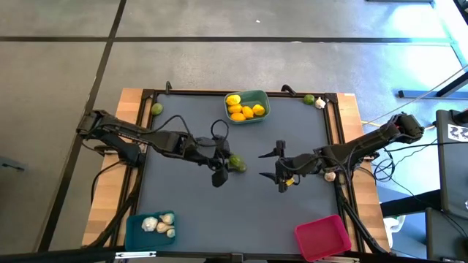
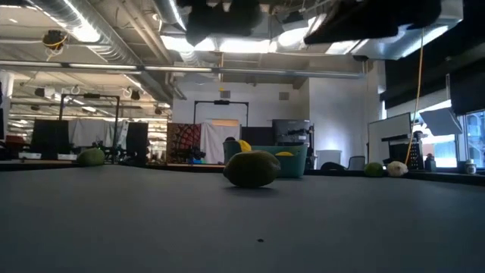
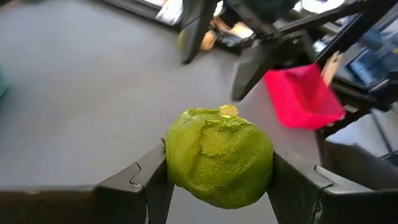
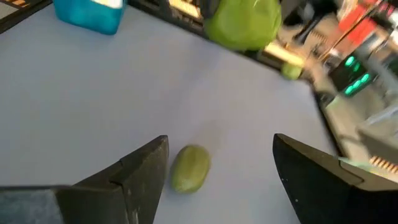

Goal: Sort produce into baskets
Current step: Put the green lime into the pink bin

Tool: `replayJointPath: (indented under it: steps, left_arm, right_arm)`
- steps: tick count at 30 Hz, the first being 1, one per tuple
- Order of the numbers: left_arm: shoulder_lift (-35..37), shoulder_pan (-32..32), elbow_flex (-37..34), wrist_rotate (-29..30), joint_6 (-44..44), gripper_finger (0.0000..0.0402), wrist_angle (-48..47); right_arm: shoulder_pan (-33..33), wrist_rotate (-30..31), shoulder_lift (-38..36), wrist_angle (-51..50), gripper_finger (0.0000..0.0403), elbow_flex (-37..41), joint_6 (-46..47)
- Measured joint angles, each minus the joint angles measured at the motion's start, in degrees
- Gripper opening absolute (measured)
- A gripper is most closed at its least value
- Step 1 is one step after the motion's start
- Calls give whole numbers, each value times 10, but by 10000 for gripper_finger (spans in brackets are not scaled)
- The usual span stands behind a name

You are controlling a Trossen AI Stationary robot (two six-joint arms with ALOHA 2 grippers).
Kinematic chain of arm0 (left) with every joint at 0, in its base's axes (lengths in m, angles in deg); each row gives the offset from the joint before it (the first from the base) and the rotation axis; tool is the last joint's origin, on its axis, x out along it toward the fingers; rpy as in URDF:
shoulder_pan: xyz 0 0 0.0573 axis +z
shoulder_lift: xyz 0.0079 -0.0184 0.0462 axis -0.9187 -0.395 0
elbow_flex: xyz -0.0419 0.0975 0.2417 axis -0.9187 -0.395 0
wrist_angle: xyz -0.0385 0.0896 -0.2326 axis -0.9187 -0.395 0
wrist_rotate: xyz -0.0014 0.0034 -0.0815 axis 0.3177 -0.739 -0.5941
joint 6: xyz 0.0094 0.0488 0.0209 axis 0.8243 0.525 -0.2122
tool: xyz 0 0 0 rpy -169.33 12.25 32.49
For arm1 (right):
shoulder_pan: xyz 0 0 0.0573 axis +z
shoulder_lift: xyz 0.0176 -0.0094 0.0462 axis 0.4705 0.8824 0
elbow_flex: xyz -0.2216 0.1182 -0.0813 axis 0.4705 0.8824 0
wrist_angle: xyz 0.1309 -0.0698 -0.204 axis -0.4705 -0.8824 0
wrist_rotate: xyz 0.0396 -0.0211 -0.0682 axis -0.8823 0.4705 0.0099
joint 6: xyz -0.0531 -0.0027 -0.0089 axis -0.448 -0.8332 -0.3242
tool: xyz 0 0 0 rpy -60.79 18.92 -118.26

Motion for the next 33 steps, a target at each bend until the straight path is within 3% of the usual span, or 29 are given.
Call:
replayJointPath:
  steps: [6,20,29,33]
  left_arm:
    - [-38,-5,-4,-1,13,207,87]
    - [-125,-1,-5,13,-84,208,274]
    - [-134,4,-5,16,-108,208,308]
    - [-134,2,-5,16,-109,208,316]
  right_arm:
    - [0,0,0,16,287,-14,-36]
    - [13,0,4,39,287,-14,-191]
    - [26,48,21,65,286,-13,-229]
    - [26,47,30,92,259,-13,-233]
